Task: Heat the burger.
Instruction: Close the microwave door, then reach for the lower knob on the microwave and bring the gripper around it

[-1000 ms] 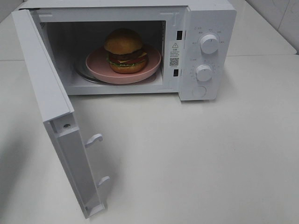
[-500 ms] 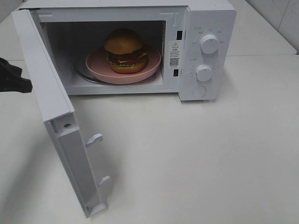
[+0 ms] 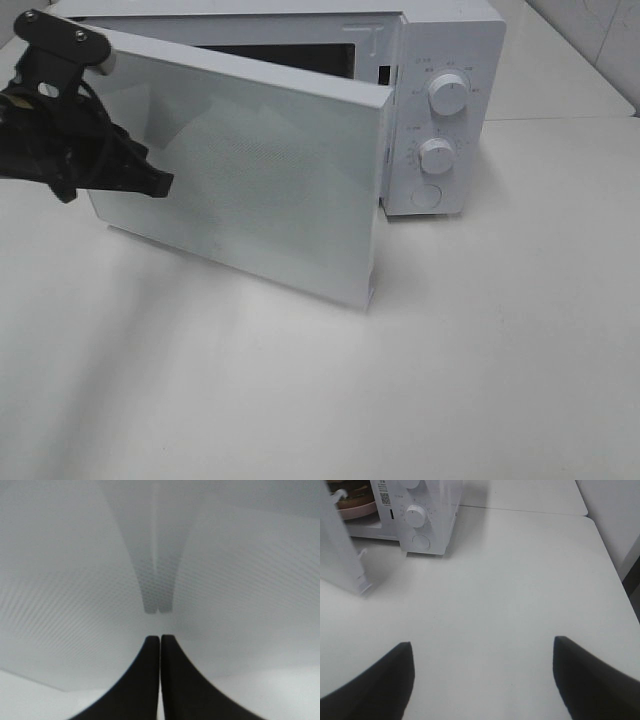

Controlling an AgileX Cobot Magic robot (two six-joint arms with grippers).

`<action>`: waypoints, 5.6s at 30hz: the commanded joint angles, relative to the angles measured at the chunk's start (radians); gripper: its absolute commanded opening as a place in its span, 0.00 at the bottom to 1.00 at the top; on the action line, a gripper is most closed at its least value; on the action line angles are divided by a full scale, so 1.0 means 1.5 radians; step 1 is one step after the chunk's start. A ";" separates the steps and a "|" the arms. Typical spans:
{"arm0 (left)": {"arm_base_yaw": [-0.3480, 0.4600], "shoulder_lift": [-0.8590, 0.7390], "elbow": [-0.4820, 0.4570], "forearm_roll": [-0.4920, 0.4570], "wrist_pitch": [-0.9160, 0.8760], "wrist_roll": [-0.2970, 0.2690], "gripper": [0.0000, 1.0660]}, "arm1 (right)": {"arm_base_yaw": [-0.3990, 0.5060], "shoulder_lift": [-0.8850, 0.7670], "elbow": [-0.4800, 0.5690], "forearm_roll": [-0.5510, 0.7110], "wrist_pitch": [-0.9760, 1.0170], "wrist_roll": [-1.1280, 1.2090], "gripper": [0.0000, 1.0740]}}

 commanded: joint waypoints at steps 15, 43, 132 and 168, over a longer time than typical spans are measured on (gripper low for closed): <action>-0.089 0.153 -0.173 -0.003 -0.019 -0.001 0.00 | 0.000 -0.019 0.000 0.001 -0.006 -0.003 0.65; -0.171 0.362 -0.465 -0.004 -0.004 -0.009 0.00 | 0.000 -0.019 0.000 0.001 -0.006 -0.001 0.65; 0.195 -0.653 0.133 0.327 0.817 -0.532 0.00 | 0.000 -0.019 0.000 0.001 -0.006 -0.001 0.65; 0.195 -1.117 0.230 0.202 0.747 -0.329 0.00 | 0.000 -0.019 0.000 0.001 -0.006 -0.001 0.65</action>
